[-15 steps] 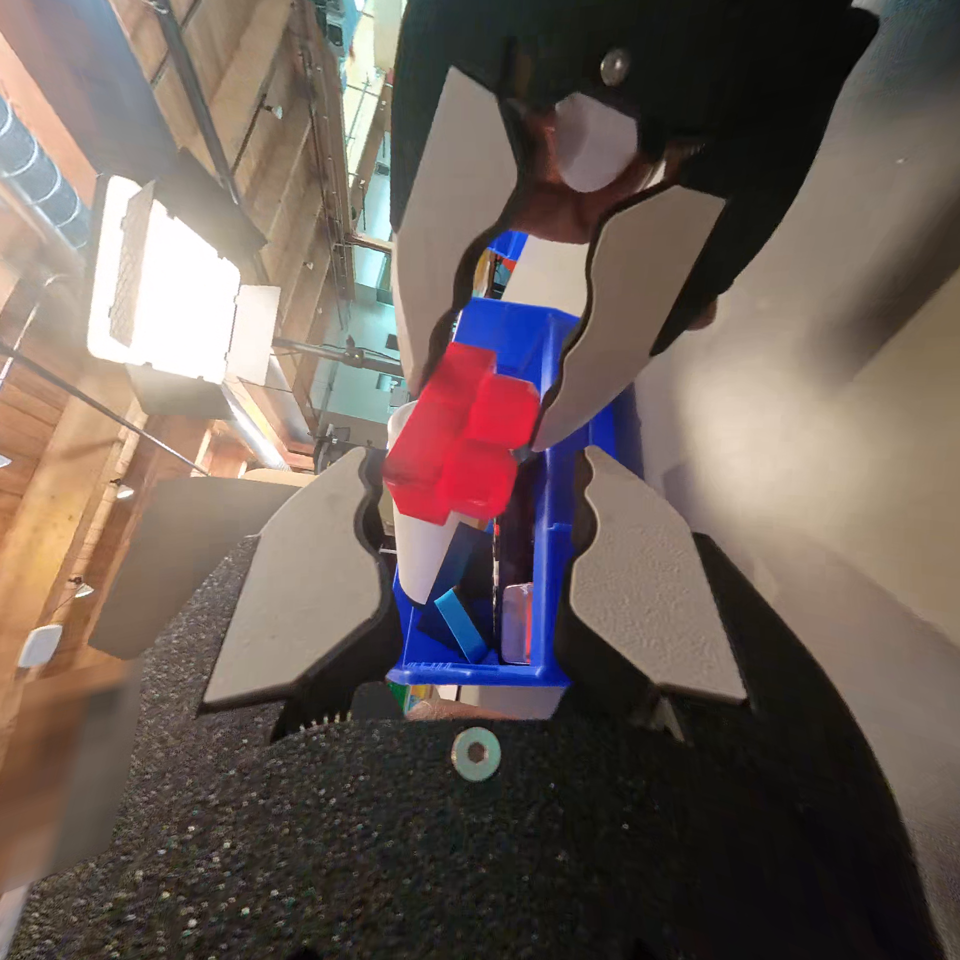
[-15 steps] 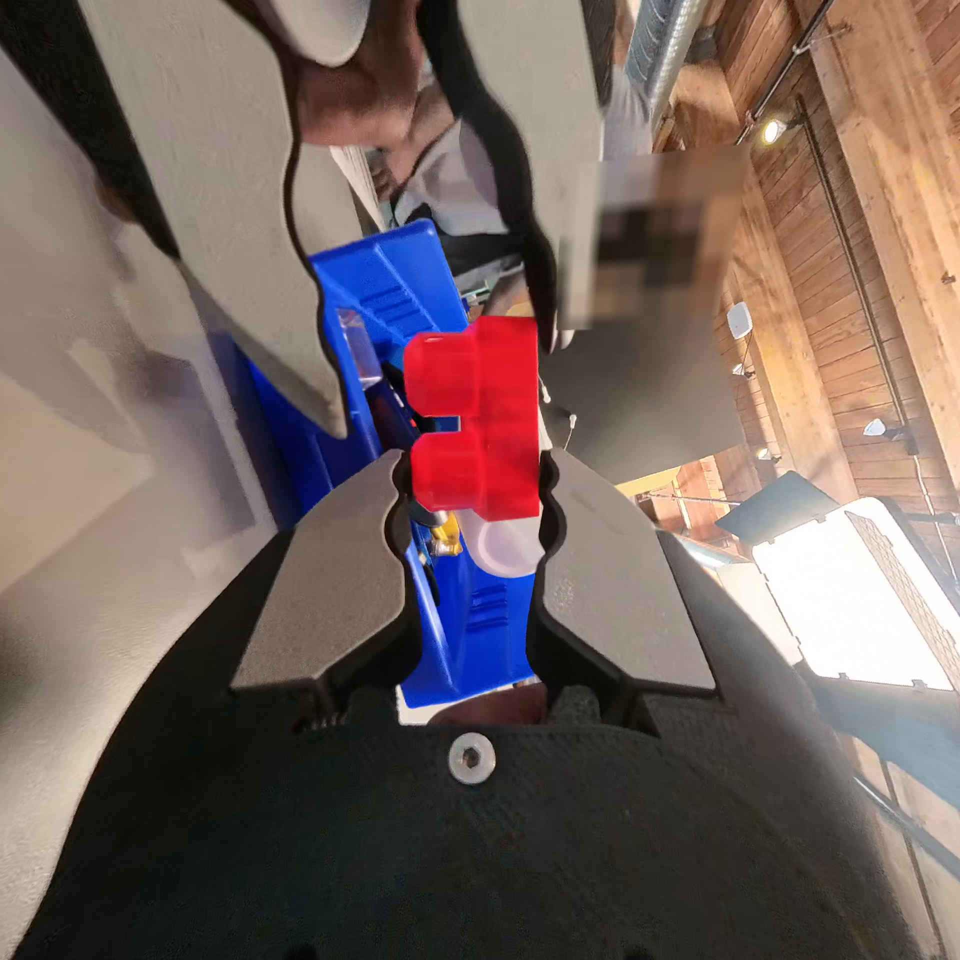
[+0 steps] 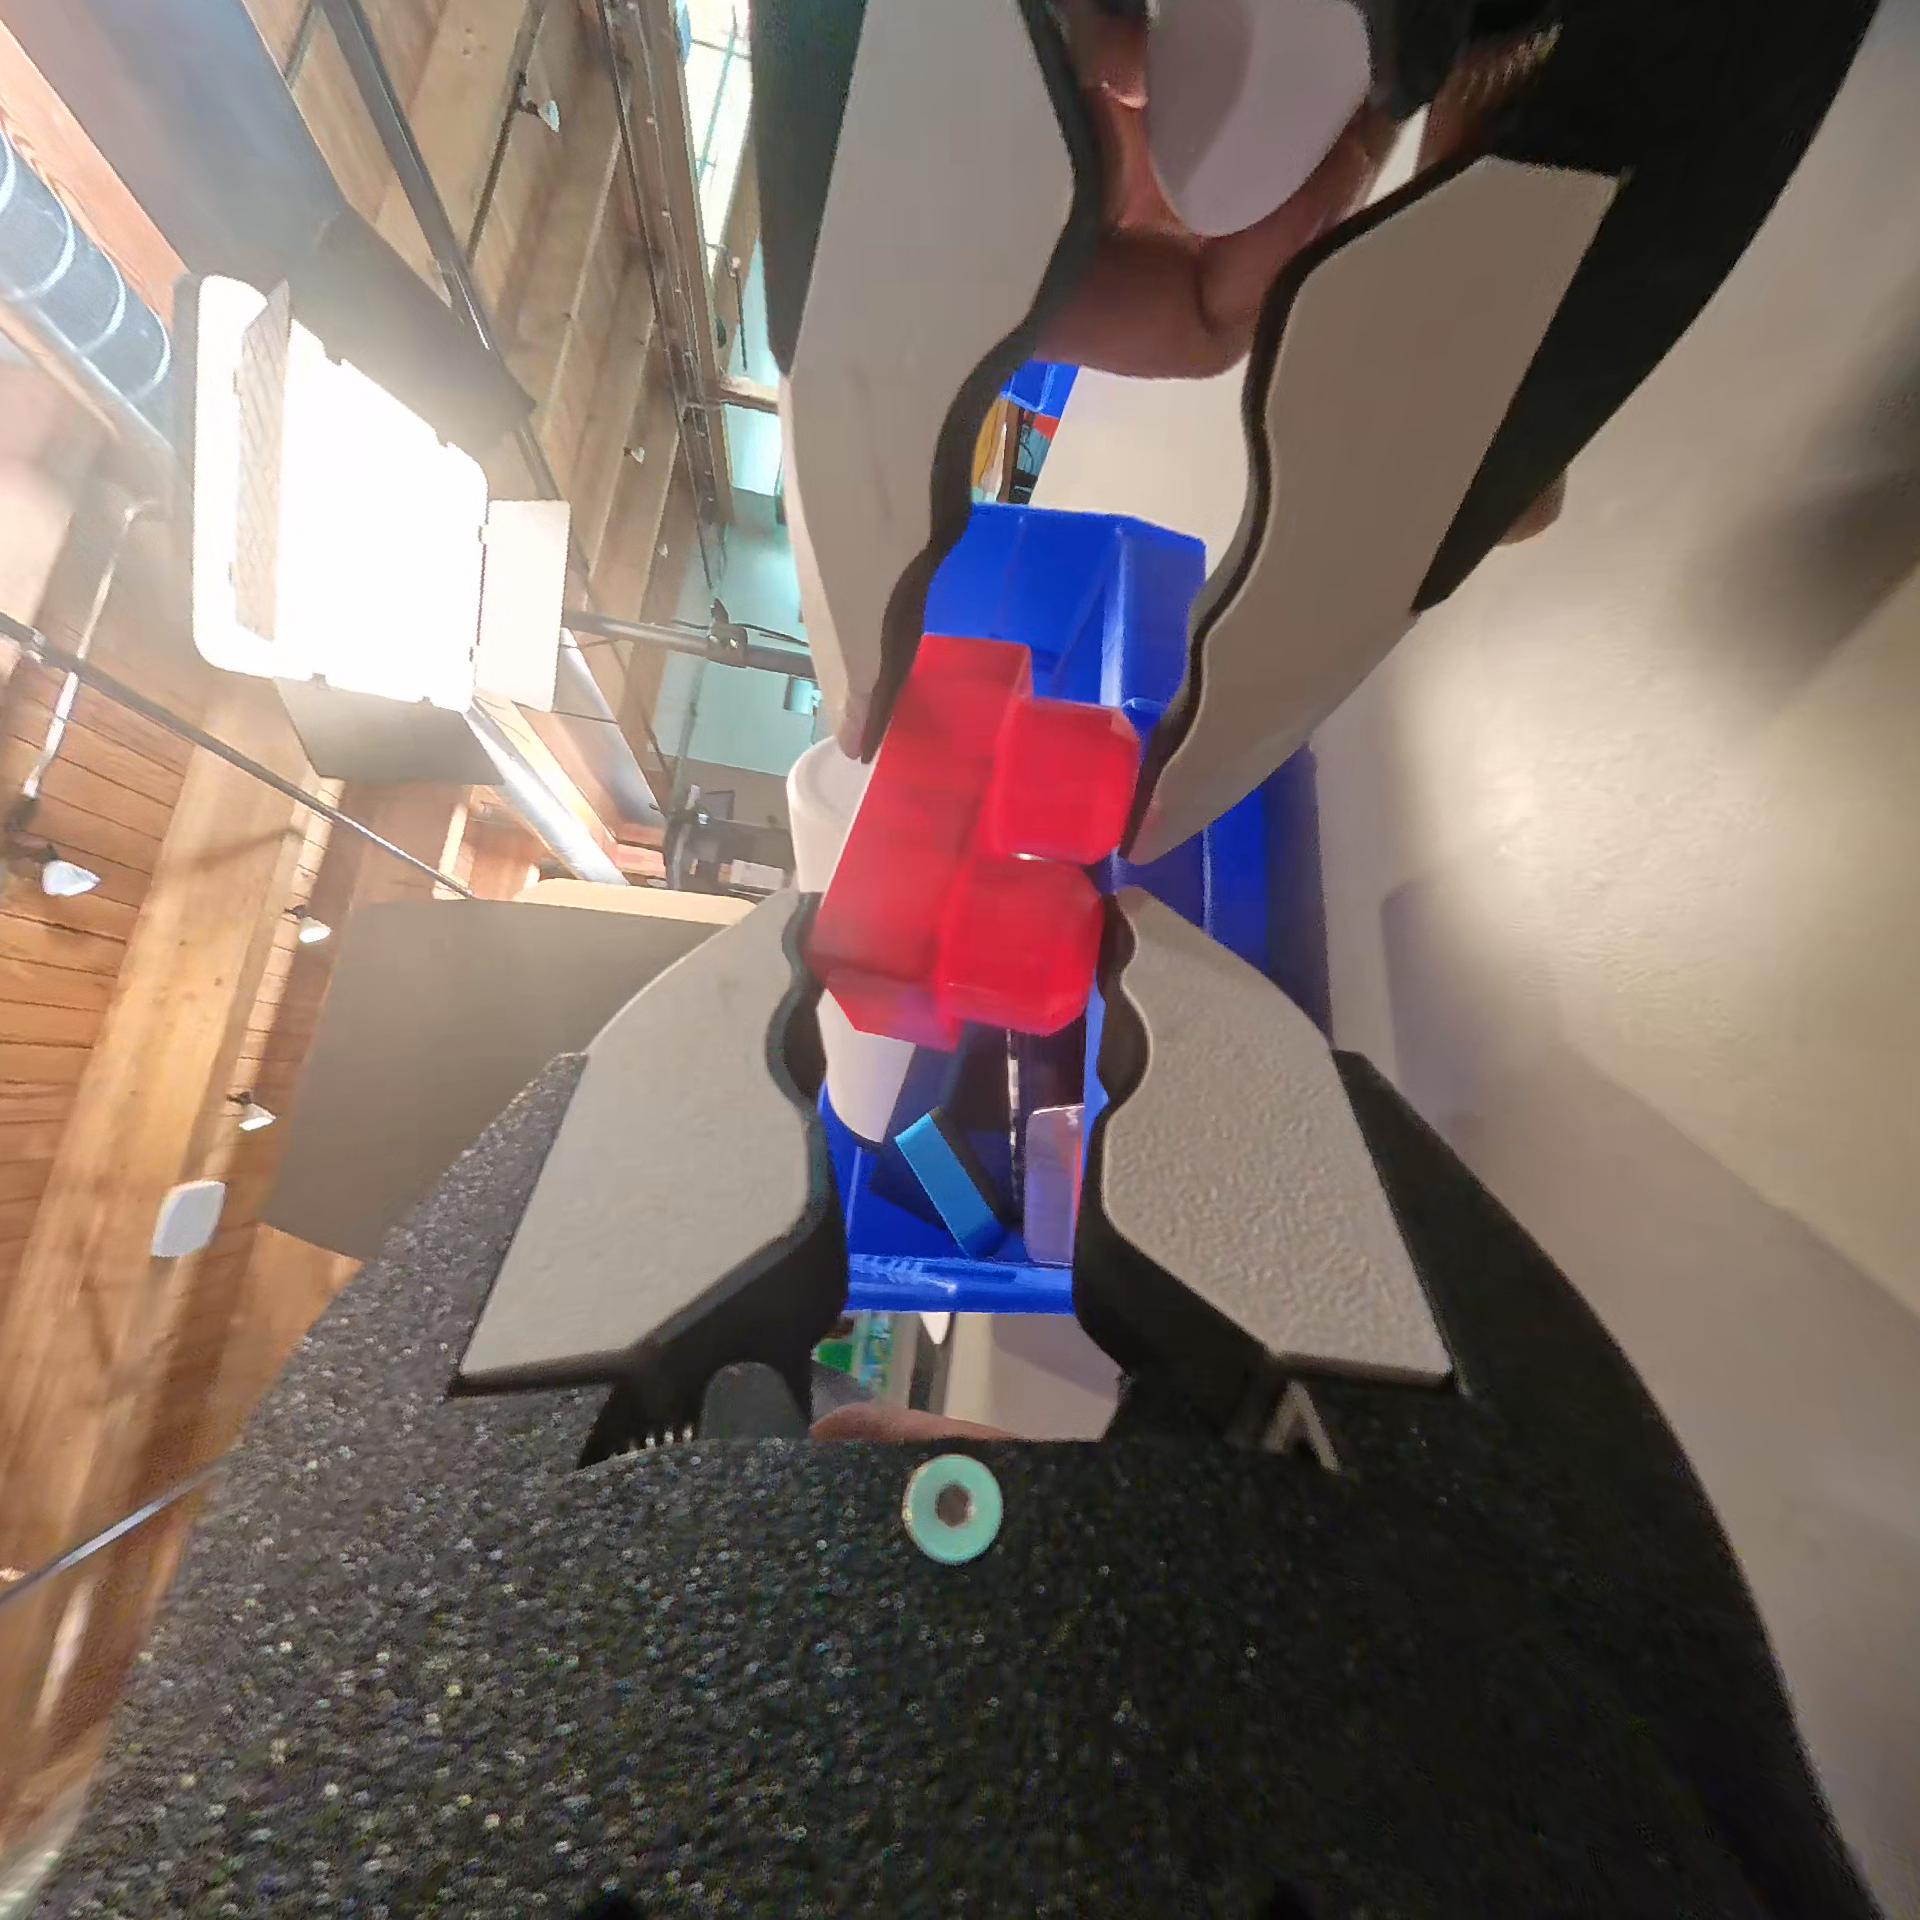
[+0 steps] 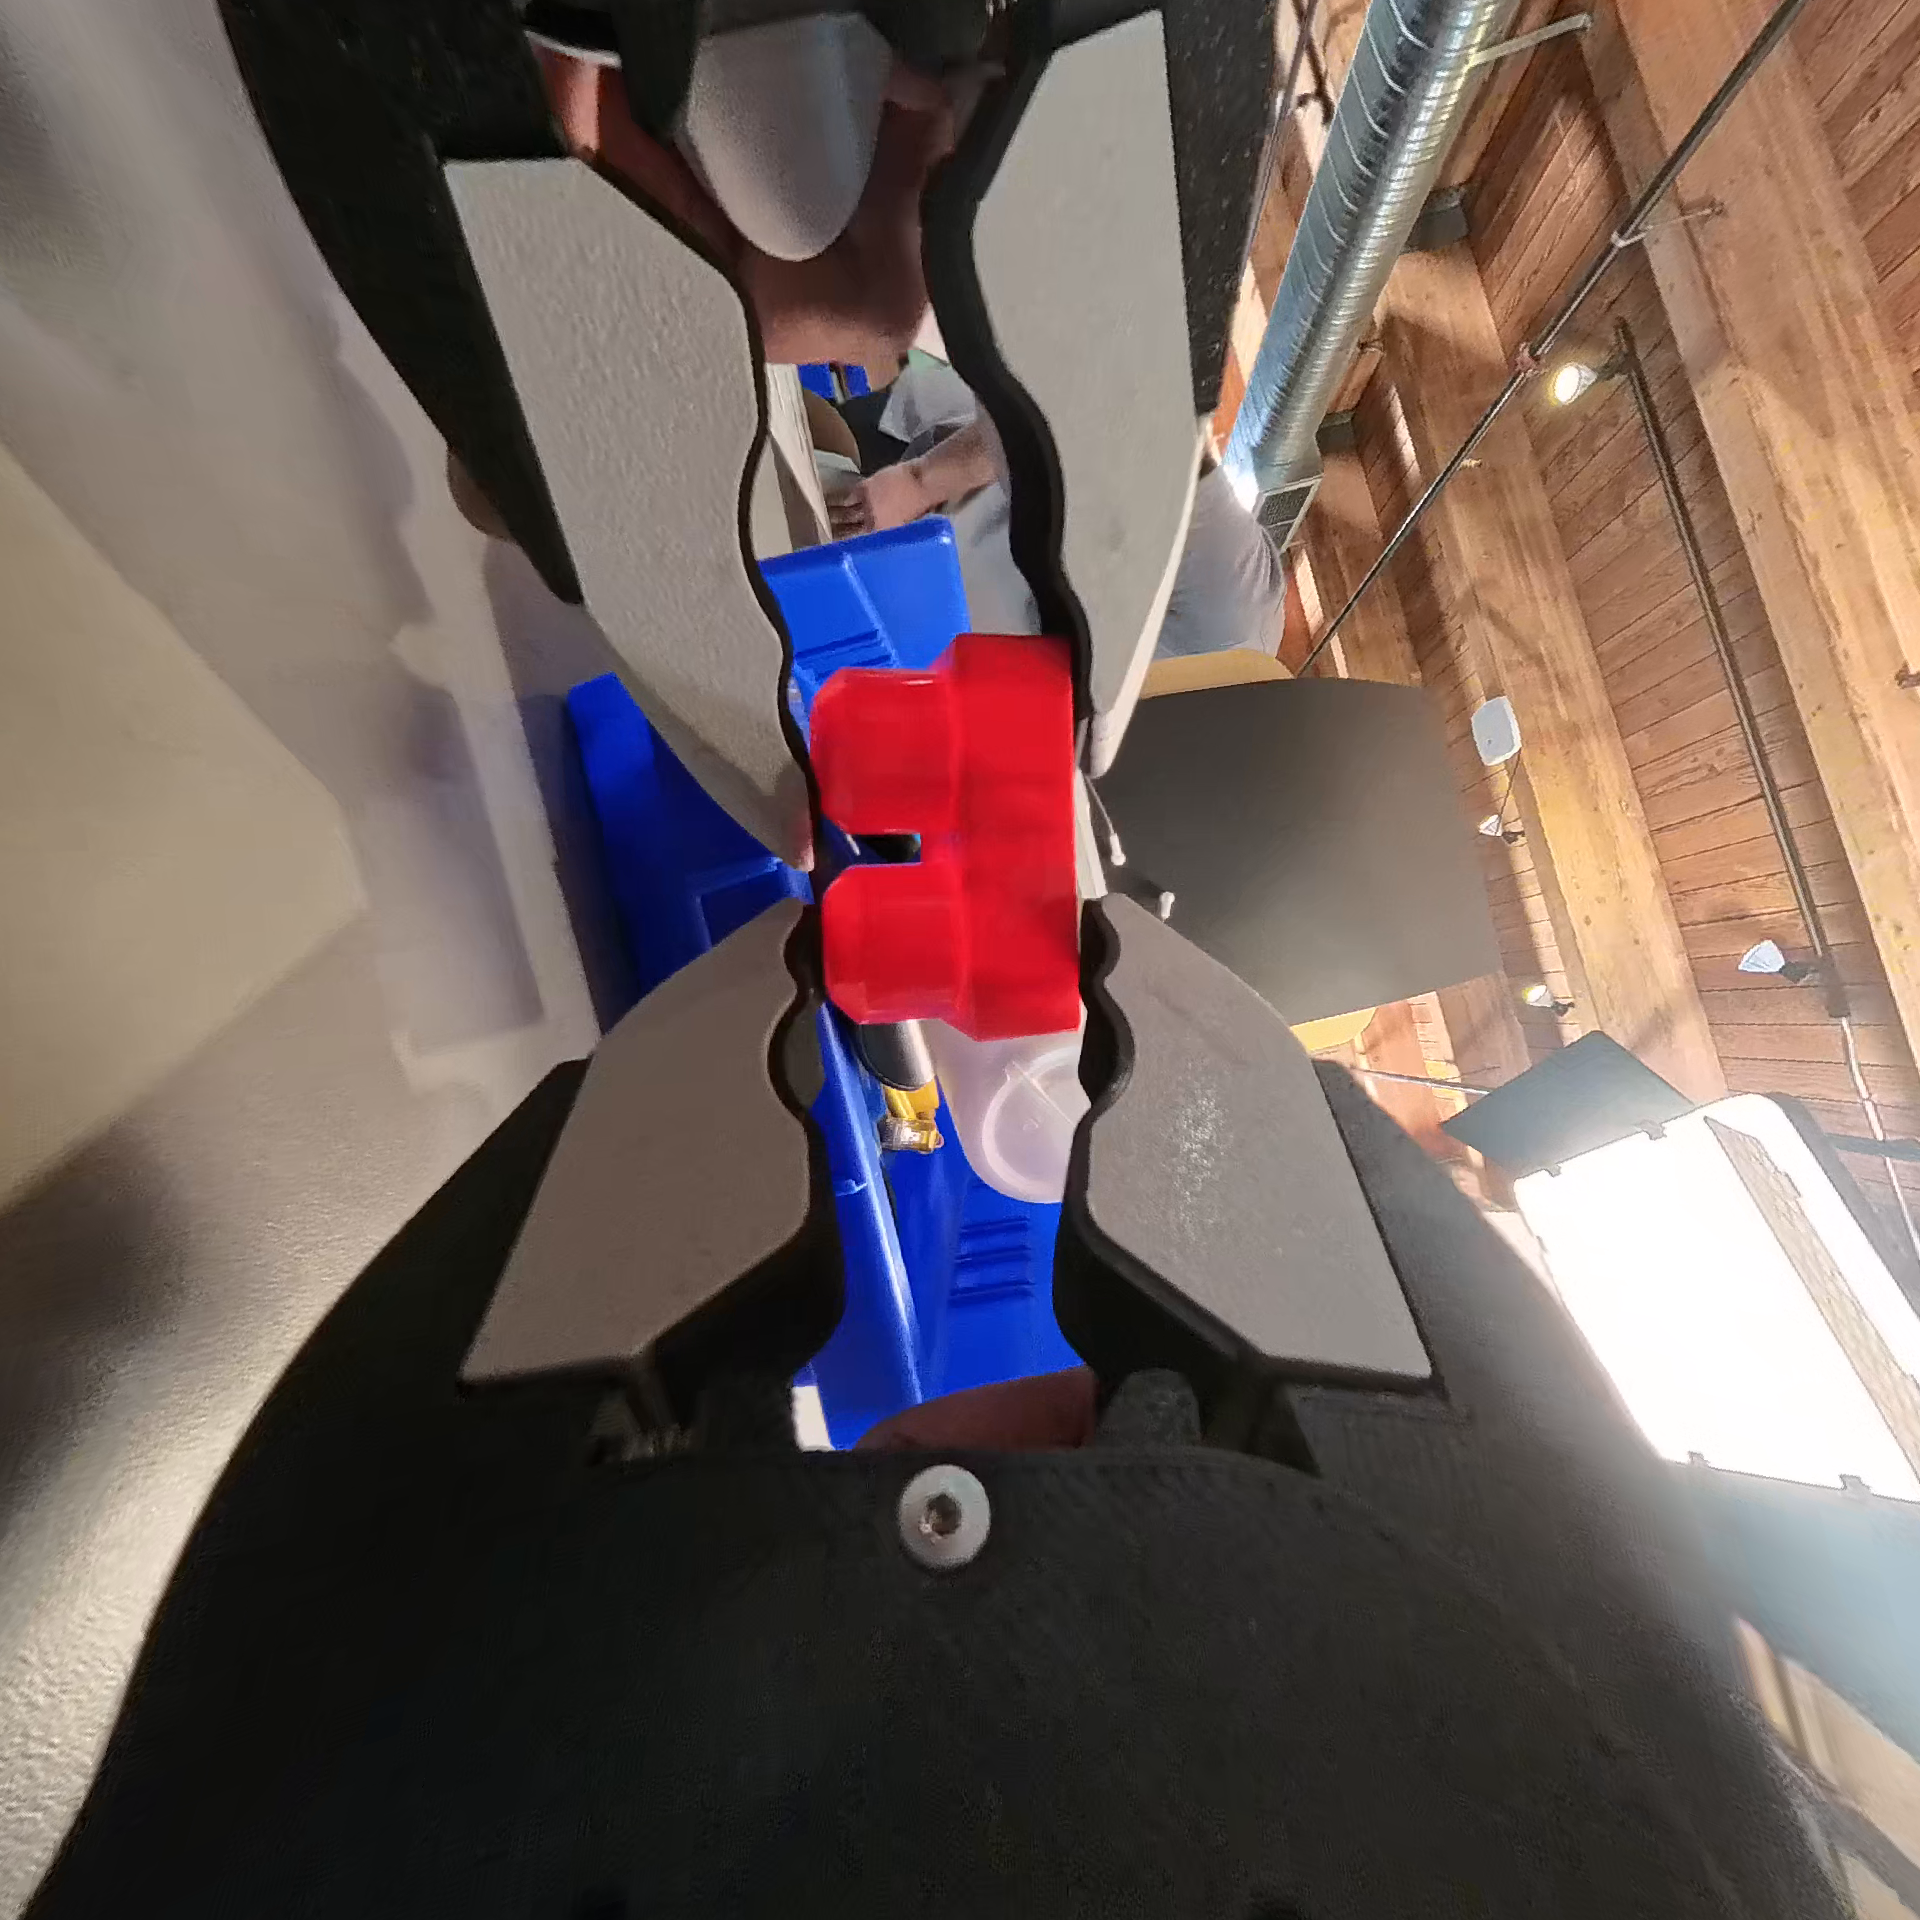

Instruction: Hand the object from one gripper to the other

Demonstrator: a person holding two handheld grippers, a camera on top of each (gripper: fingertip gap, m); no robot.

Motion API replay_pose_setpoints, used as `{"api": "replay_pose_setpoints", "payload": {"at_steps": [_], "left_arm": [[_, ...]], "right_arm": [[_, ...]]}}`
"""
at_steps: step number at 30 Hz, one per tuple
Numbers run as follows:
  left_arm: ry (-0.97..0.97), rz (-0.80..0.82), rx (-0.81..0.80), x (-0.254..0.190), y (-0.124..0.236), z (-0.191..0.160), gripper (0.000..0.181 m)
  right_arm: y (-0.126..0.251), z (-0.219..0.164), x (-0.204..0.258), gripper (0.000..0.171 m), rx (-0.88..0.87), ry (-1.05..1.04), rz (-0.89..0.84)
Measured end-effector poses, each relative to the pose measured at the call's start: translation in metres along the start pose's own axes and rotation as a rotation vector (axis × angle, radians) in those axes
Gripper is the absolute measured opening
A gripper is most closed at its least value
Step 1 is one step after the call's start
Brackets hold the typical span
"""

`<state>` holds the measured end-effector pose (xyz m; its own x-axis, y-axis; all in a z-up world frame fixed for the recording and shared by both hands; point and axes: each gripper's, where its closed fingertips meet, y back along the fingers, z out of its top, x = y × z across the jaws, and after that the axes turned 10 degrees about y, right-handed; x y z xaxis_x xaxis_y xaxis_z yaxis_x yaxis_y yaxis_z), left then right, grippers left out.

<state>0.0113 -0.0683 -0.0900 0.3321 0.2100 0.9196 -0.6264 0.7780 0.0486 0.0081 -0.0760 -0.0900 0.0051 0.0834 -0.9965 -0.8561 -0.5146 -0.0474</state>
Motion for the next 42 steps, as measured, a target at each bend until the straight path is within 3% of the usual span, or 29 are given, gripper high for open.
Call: {"api": "replay_pose_setpoints", "payload": {"at_steps": [3,7,11,14,19,26,28,31,34,38,42], "left_arm": [[0.165,-0.03,0.002,0.001,-0.001,-0.003,0.05],[0.518,-0.069,-0.041,0.013,-0.002,-0.004,0.051],[0.938,-0.183,-0.238,0.026,0.006,0.018,0.05],[1.218,-0.318,-0.393,0.03,0.012,0.04,0.05],[1.38,-0.506,-0.467,0.016,0.016,0.058,0.05],[1.447,-0.596,-0.491,0.014,0.02,0.064,0.05],[1.434,-0.622,-0.458,0.01,0.019,0.063,0.052],[1.361,-0.618,-0.345,0.004,0.015,0.052,0.069],[1.412,-0.676,-0.256,0.007,0.016,0.044,0.08],[1.547,-0.7,-0.274,0.023,0.018,0.047,0.09],[1.438,-0.693,-0.223,0.008,0.016,0.05,0.103]], "right_arm": [[-0.001,-0.005,-0.004,0.05,-0.02,-0.169,0.033],[-0.002,-0.016,-0.016,0.059,-0.108,-0.606,0.131],[0.01,-0.004,-0.031,0.062,-0.371,-1.012,0.284],[0.02,0.013,-0.038,0.067,-0.529,-1.181,0.372],[0.029,0.031,-0.054,0.07,-0.672,-1.353,0.394],[0.033,0.033,-0.06,0.044,-0.734,-1.458,0.415],[0.034,0.032,-0.061,0.044,-0.721,-1.416,0.398],[0.031,0.025,-0.062,0.044,-0.623,-1.22,0.281],[0.025,0.012,-0.057,0.044,-0.446,-0.815,0.104],[0.022,0.011,-0.043,0.043,-0.285,-0.193,-0.078],[0.026,0.026,-0.03,0.043,-0.277,0.075,-0.144]]}}
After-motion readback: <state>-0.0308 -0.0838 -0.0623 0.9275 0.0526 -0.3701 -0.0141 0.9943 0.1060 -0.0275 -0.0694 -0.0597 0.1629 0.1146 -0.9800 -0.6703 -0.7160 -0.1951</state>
